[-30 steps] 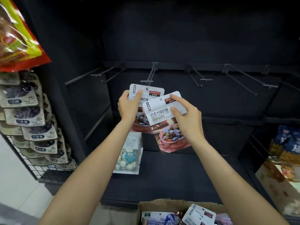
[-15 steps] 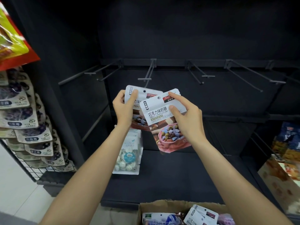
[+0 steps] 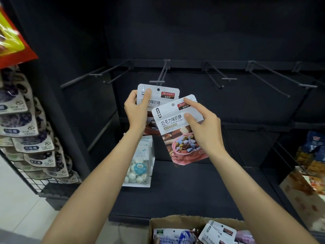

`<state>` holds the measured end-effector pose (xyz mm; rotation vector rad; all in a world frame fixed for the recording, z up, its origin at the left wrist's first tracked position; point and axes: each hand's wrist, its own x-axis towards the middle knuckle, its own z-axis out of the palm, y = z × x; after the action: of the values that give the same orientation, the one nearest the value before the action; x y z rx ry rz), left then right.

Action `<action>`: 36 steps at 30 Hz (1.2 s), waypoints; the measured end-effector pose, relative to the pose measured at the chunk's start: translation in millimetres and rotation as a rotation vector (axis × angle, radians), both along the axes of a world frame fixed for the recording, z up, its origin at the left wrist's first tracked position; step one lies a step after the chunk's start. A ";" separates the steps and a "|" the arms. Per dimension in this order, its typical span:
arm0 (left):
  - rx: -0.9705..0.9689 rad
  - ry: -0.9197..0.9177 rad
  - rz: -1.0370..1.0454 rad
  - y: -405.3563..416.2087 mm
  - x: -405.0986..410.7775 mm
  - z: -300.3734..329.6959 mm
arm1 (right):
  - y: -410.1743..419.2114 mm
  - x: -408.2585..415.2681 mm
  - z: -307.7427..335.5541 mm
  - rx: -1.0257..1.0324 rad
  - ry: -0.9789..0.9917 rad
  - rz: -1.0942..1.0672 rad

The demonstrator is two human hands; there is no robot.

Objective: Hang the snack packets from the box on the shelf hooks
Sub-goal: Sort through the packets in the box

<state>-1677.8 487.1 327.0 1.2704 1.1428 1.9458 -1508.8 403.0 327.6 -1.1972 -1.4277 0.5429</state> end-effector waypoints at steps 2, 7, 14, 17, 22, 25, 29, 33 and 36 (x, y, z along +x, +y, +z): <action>-0.001 -0.009 0.003 -0.8 0.4 -2.2 | 0.4 0.5 -0.4 -0.001 0.001 0.000; -0.027 -0.008 0.029 3.2 -0.5 -8.1 | 1.6 -0.3 -3.4 -0.006 0.011 -0.003; -0.234 0.122 0.068 36.5 3.1 6.7 | 3.9 -4.6 -1.6 0.002 0.001 0.004; -0.383 0.261 0.029 57.8 -1.9 21.3 | 6.1 -3.3 -0.3 0.016 0.007 -0.010; -0.531 0.031 -0.123 47.4 -14.9 33.4 | 9.2 -9.3 5.4 0.073 0.050 -0.012; -0.420 -0.194 -0.323 -10.4 -29.0 23.6 | 10.8 -21.3 5.9 0.111 0.086 0.027; -0.236 -0.019 -0.449 -65.0 -30.2 20.2 | 14.7 -43.2 2.6 0.163 0.157 0.090; 0.004 0.214 -0.249 -66.5 -16.4 10.6 | 20.4 -57.9 -3.6 0.170 0.242 0.094; 0.032 0.248 -0.144 -55.7 -12.5 3.2 | 26.8 -65.0 -8.7 0.143 0.303 0.088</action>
<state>-1690.4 431.4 330.2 1.6003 1.1055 1.7445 -1573.8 429.9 318.9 -0.8997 -1.2412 0.6429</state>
